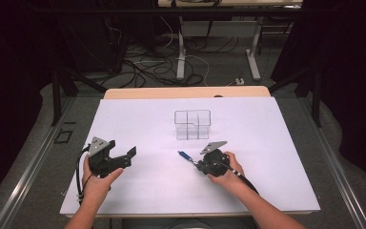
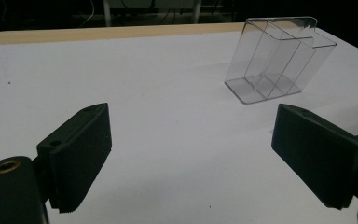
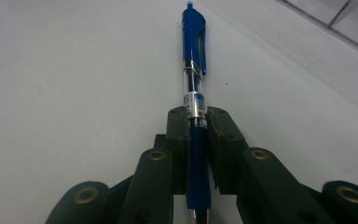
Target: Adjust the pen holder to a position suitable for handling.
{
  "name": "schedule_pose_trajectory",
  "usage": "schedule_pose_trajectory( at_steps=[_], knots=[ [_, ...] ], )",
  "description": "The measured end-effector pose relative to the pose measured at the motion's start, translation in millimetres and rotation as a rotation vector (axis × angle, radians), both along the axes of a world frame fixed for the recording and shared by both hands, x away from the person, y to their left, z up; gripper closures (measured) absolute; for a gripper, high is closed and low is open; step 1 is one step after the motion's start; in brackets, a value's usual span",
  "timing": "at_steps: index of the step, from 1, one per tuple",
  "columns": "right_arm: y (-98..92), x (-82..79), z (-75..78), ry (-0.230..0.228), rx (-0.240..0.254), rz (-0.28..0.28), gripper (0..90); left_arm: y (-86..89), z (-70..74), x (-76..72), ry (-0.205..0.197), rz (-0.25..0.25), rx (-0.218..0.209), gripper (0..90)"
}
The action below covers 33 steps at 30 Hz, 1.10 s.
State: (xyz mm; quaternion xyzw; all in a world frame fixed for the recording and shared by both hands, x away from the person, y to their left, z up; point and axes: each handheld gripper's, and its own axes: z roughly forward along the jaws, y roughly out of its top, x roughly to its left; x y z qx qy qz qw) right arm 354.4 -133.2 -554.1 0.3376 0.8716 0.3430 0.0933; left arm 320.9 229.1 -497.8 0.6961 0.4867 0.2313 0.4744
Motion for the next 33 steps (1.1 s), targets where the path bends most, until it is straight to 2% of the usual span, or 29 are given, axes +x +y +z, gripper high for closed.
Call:
schedule_pose_trajectory(
  at_steps=[2,3,12,22,23,24,27,33],
  knots=[
    [0.9,-1.0,0.2,-0.003,0.005,-0.005,79.6,0.0,0.1,0.0,-0.001,0.0,0.002,11.9],
    [0.5,-0.5,0.4,-0.015,0.003,0.013,79.6,-0.1,0.1,0.1,-0.001,0.0,0.002,11.9],
    [1.6,-2.9,6.5,-0.015,0.017,0.01,79.8,0.4,0.2,-0.1,-0.001,0.0,0.005,12.1],
    [1.2,-4.2,15.4,-0.034,0.06,0.003,79.8,0.2,0.5,-0.6,-0.003,0.0,0.013,12.8],
    [0.2,-3.7,17.3,-0.029,0.05,0.015,79.8,-0.1,0.5,-0.6,-0.005,0.0,0.014,12.9],
    [0.5,-4.3,17.9,-0.027,0.063,0.006,79.8,-0.2,0.6,-0.7,-0.006,-0.001,0.017,13.0],
    [-0.6,-4.4,22.6,-0.023,0.055,0.005,79.8,-1.2,0.6,-0.8,-0.011,0.0,0.024,13.3],
    [-1.1,-5.3,32.3,-0.032,0.079,0.015,79.9,-2.1,1.1,-1.7,-0.011,0.0,0.033,14.0]
  ],
)
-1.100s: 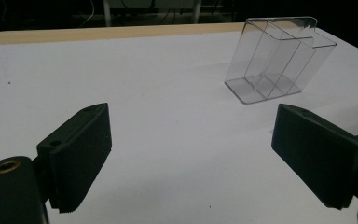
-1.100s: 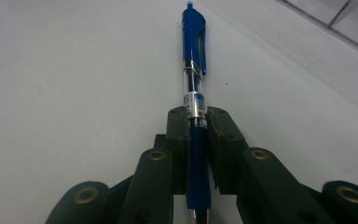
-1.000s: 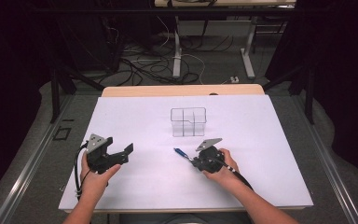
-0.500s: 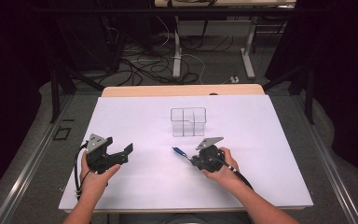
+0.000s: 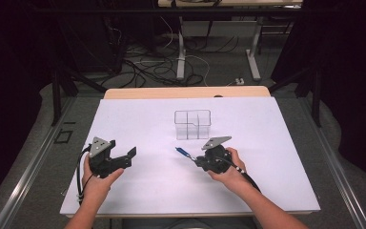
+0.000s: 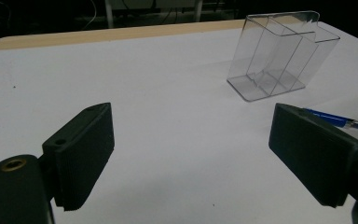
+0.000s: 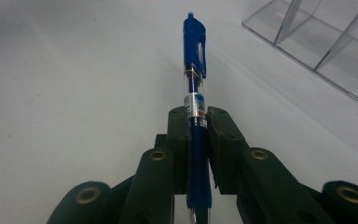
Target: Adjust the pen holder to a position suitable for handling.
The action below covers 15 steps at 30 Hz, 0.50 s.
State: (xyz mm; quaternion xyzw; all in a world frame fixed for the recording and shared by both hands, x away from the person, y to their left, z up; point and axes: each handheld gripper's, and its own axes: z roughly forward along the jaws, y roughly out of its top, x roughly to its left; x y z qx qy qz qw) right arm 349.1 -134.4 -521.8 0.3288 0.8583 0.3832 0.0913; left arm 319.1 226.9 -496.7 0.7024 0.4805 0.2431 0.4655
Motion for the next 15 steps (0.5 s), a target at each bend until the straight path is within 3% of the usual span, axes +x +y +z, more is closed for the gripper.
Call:
schedule_pose_trajectory(
  at_steps=[6,15],
  knots=[
    [0.4,0.5,12.2,0.005,0.006,0.017,79.9,-1.9,3.6,-1.6,-0.005,-0.001,0.003,15.6],
    [3.0,3.9,26.7,0.054,0.014,0.058,79.9,-14.3,13.4,-6.0,-0.052,-0.047,0.056,16.0]
  ],
)
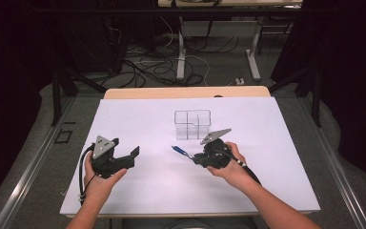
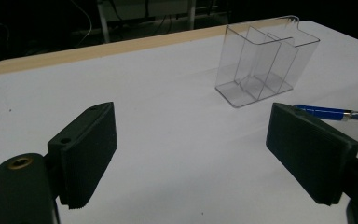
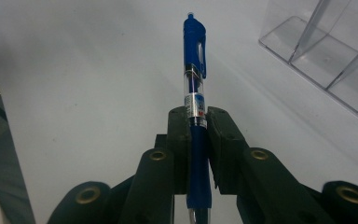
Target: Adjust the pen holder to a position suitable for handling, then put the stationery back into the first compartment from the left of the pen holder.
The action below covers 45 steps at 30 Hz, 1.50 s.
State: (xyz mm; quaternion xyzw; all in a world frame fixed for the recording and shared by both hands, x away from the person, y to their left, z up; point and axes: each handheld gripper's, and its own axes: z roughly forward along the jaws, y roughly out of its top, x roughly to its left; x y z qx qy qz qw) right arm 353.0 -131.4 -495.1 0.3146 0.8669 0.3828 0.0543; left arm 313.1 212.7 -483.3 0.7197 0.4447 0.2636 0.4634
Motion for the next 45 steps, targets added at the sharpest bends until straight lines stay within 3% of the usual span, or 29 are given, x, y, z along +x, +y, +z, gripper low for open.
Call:
schedule_pose_trajectory(
  at_steps=[10,13,23,28,31,35,37,39,43,44,45],
  knots=[
    [-0.8,8.2,18.8,0.071,0.001,0.029,79.9,-15.2,4.8,-2.3,-0.044,-0.059,0.063,16.4],
    [-0.1,11.6,24.1,0.071,-0.003,0.036,79.9,-19.9,5.9,-3.1,-0.056,-0.075,0.083,16.7],
    [-0.2,19.8,33.9,0.113,0.014,0.031,80.0,-38.6,8.9,-5.7,-0.101,-0.133,0.198,21.8],
    [-3.6,22.7,39.2,0.152,0.008,0.027,79.9,-49.5,11.3,-7.7,-0.138,-0.202,0.301,26.1],
    [-4.2,24.3,40.8,0.145,0.011,0.028,79.9,-57.5,11.7,-8.1,-0.165,-0.252,0.321,27.0],
    [-3.3,26.3,43.5,0.157,0.008,0.033,79.9,-67.1,15.0,-9.3,-0.196,-0.302,0.398,27.6],
    [-1.2,26.2,43.5,0.152,0.035,0.024,79.9,-72.3,16.5,-10.9,-0.214,-0.324,0.44,27.8],
    [-0.5,26.8,47.0,0.161,0.011,0.034,79.9,-77.2,18.1,-12.3,-0.241,-0.351,0.486,29.7],
    [2.7,26.2,49.9,0.157,0.028,0.036,79.9,-85.9,21.0,-14.8,-0.283,-0.382,0.578,35.9],
    [2.3,25.9,53.5,0.183,-0.006,0.045,79.9,-87.7,21.4,-15.1,-0.284,-0.39,0.591,36.0],
    [3.4,24.9,53.5,0.181,0.01,0.035,79.9,-89.1,22.2,-15.0,-0.288,-0.398,0.603,36.8]
  ],
)
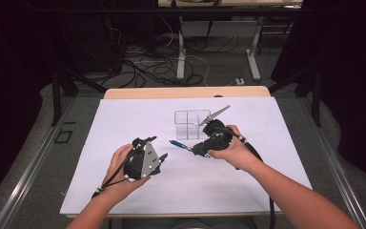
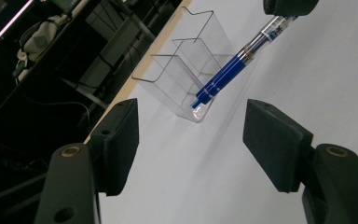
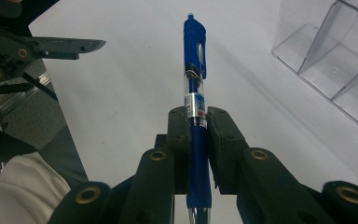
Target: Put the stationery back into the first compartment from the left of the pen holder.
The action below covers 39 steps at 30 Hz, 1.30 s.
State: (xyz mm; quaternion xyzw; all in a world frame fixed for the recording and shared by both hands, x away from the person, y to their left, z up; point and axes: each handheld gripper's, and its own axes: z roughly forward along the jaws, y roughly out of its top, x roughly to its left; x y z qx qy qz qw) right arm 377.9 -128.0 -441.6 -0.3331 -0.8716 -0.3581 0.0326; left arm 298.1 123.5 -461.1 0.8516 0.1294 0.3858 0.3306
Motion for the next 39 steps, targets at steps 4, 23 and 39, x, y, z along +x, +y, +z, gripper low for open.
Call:
schedule_pose_trajectory(
  at_steps=[4,23,39],
  knots=[
    [0.5,0.5,4.8,0.014,-0.025,0.014,79.9,-5.9,1.5,1.0,-0.012,-0.022,0.012,38.5],
    [13.1,1.9,8.1,0.044,-0.021,0.033,79.9,-36.5,-7.5,-4.6,-0.139,-0.157,0.202,52.6],
    [25.7,-0.8,7.5,0.06,-0.026,0.063,79.9,-42.7,-20.6,-1.5,-0.151,-0.194,0.304,65.9]
  ],
)
